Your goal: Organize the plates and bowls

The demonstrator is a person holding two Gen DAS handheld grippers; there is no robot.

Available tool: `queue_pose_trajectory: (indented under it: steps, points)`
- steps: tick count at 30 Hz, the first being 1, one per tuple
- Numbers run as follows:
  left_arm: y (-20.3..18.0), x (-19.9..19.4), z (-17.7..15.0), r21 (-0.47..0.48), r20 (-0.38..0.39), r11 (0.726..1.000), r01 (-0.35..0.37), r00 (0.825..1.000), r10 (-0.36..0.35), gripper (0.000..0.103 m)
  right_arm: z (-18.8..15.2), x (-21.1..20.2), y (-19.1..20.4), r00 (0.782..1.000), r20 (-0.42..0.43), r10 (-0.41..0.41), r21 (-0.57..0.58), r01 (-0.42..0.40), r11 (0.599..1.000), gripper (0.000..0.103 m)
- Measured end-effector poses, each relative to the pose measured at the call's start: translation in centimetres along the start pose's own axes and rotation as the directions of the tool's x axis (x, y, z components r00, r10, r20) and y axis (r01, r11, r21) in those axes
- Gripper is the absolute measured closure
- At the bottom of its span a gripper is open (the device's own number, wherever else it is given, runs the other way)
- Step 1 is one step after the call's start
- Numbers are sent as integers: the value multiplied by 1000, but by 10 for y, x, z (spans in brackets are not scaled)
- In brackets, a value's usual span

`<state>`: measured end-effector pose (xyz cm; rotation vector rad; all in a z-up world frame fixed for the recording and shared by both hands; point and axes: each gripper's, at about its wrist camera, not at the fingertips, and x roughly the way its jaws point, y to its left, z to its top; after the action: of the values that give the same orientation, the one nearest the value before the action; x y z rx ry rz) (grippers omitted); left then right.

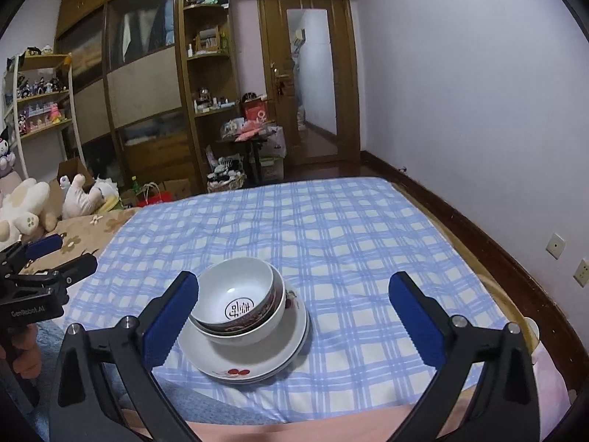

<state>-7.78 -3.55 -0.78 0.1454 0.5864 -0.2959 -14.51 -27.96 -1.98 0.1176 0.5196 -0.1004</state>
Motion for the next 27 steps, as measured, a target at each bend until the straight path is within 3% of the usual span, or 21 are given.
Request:
queue_pose_trajectory:
  steps: [11, 27]
  points:
    - [-1, 19, -2, -9, -56, 1000, 27, 998, -28, 6, -2, 17, -4, 998, -61, 8, 17, -7, 1000, 0]
    - [-3, 26, -4, -1, -82, 1000, 19, 996, -19, 6, -5, 19, -5, 997, -72, 11, 28, -9, 1000, 0]
